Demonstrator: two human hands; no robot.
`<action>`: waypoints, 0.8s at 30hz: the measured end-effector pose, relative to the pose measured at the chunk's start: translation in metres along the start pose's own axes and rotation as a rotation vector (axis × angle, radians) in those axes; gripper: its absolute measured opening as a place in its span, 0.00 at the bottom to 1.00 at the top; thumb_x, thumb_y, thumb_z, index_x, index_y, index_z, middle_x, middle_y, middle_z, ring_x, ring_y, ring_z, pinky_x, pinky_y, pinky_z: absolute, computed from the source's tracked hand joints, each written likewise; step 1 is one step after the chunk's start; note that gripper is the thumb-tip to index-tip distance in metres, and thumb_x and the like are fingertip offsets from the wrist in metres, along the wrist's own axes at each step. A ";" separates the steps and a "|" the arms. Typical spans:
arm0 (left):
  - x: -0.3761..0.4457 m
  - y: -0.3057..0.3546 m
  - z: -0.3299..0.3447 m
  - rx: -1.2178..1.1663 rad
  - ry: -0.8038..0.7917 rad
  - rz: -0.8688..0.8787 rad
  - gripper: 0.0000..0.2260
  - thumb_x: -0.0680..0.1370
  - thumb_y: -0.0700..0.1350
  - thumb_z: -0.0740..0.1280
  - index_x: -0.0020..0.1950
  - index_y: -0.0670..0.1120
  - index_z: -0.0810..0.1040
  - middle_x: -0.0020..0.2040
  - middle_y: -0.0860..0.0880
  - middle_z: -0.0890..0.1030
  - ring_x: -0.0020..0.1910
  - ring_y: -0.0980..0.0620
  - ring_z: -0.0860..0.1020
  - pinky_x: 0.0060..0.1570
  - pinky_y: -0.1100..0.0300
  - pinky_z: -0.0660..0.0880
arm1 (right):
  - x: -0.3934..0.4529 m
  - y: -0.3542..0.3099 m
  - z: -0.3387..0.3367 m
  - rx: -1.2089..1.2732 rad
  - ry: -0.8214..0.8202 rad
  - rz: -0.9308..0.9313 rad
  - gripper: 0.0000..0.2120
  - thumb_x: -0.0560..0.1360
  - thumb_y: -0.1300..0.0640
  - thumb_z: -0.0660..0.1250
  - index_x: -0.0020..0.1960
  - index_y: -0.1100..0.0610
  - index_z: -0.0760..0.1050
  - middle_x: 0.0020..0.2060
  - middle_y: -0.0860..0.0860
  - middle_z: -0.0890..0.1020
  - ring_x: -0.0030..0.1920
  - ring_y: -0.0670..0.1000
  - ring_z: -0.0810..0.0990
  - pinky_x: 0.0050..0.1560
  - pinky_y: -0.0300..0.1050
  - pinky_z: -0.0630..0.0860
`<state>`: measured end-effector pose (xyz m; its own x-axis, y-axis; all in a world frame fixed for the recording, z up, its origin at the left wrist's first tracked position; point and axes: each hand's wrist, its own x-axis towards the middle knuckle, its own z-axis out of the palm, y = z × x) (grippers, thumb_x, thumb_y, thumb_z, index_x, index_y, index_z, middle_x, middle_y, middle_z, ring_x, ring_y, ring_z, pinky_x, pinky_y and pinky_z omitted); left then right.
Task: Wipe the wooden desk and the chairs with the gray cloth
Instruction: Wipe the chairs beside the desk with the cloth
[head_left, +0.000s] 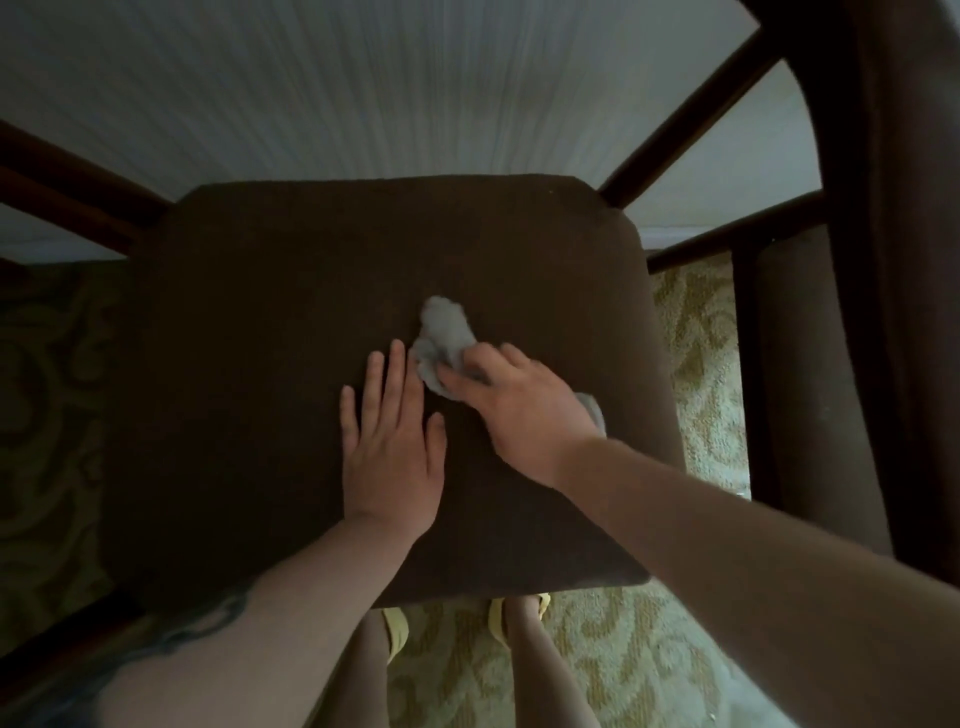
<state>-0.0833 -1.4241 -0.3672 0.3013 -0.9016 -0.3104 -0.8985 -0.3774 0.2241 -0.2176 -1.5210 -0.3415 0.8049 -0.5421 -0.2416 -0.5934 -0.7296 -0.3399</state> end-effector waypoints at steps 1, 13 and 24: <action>0.002 -0.002 -0.003 0.001 -0.005 -0.010 0.24 0.81 0.54 0.41 0.75 0.50 0.39 0.77 0.52 0.39 0.76 0.54 0.36 0.75 0.49 0.39 | 0.013 0.009 -0.010 -0.118 -0.064 -0.119 0.29 0.77 0.59 0.62 0.76 0.49 0.59 0.68 0.52 0.64 0.61 0.55 0.67 0.58 0.51 0.71; 0.037 -0.038 -0.041 -0.008 -0.023 -0.135 0.28 0.82 0.53 0.49 0.78 0.50 0.40 0.78 0.51 0.38 0.76 0.51 0.36 0.75 0.50 0.39 | 0.069 0.012 -0.030 0.104 0.105 0.170 0.29 0.76 0.65 0.63 0.74 0.47 0.64 0.67 0.52 0.65 0.62 0.56 0.68 0.61 0.51 0.72; -0.025 -0.088 -0.031 -0.082 -0.002 -0.194 0.28 0.82 0.52 0.50 0.78 0.49 0.43 0.79 0.50 0.41 0.77 0.51 0.38 0.75 0.50 0.39 | -0.034 -0.094 0.059 0.190 0.280 0.310 0.30 0.66 0.65 0.63 0.67 0.52 0.73 0.55 0.54 0.74 0.50 0.58 0.74 0.49 0.54 0.77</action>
<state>-0.0017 -1.3754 -0.3502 0.4658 -0.8099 -0.3565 -0.7946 -0.5601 0.2342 -0.1888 -1.4091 -0.3551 0.5407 -0.8337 -0.1124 -0.7729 -0.4396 -0.4576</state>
